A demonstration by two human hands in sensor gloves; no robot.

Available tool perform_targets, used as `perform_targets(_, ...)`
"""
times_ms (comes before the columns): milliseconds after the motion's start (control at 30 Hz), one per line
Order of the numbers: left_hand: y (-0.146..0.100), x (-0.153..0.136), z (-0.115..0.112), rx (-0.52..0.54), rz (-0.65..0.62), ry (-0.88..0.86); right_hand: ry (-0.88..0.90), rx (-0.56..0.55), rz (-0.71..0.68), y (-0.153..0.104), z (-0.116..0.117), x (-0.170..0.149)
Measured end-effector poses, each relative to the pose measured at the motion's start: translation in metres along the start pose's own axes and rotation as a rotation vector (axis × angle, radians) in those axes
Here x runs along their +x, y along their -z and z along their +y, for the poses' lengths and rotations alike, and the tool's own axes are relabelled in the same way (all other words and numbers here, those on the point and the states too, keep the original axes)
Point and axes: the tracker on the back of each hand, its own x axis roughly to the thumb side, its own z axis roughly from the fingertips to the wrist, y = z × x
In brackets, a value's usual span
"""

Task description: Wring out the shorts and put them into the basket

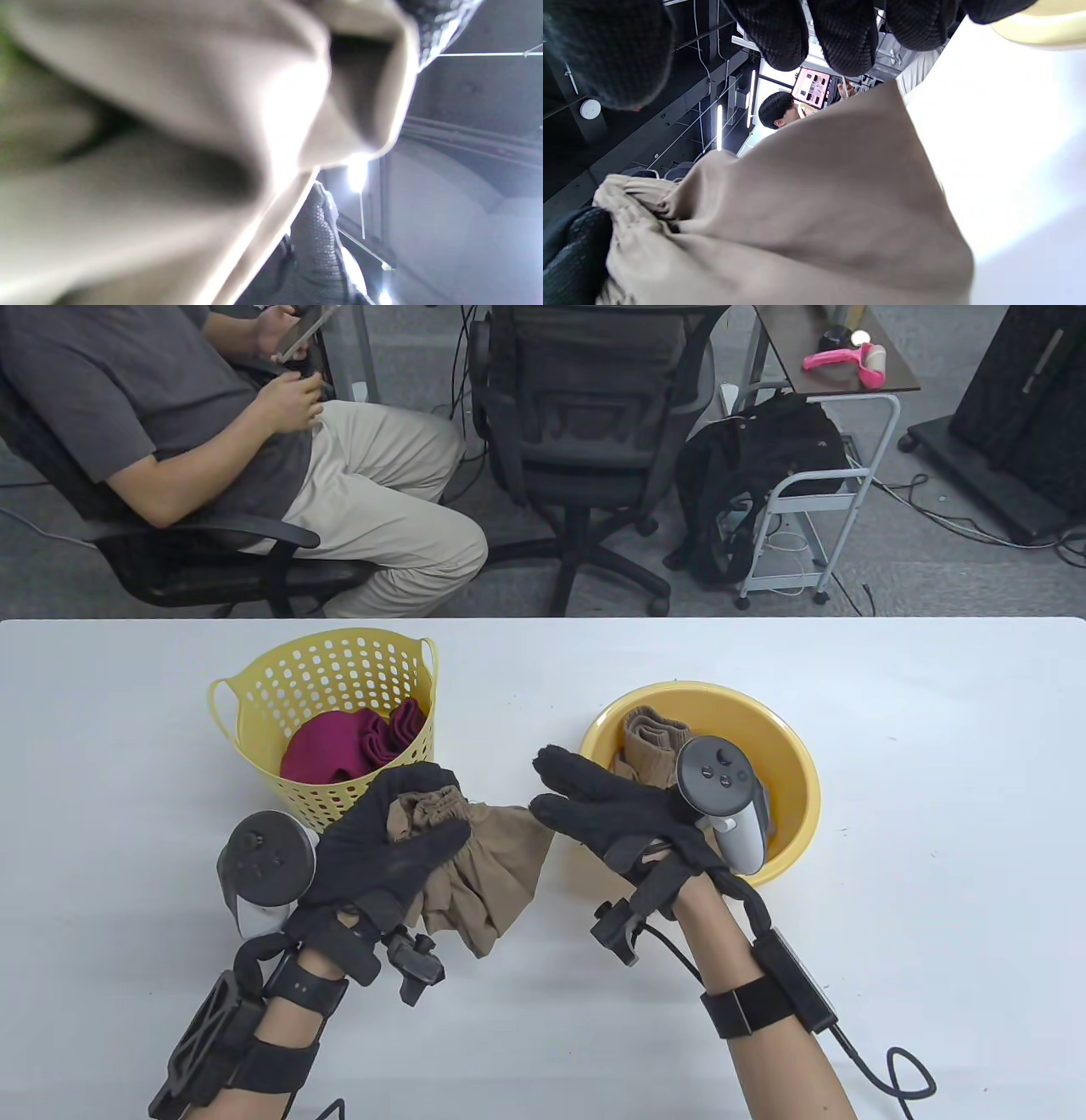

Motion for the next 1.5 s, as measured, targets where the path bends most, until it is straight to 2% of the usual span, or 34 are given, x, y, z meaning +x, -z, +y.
perform_targets(233, 0.005, -0.001, 0.0, -0.047, -0.067, -0.158, 0.097, 0.072, 0.04, 0.003, 0.001, -0.01)
perform_targets(467, 0.014, -0.001, -0.005, -0.107, -0.145, -0.325, 0.278, 0.151, 0.074, 0.007, 0.01, -0.025)
perform_targets(767, 0.027, -0.007, -0.02, -0.146, -0.198, -0.467, 0.454, 0.449, 0.062, 0.002, 0.031, -0.039)
perform_targets(1000, 0.032, -0.008, -0.029, -0.163, -0.204, -0.475, 0.543, 0.554, 0.034, -0.004, 0.047, -0.04)
perform_targets(1200, 0.033, -0.008, -0.034, -0.174, -0.201, -0.468, 0.542, 0.665, 0.031, -0.008, 0.057, -0.037)
perform_targets(1500, 0.032, -0.011, -0.037, -0.185, -0.195, -0.448, 0.478, 0.657, 0.052, -0.007, 0.058, -0.038)
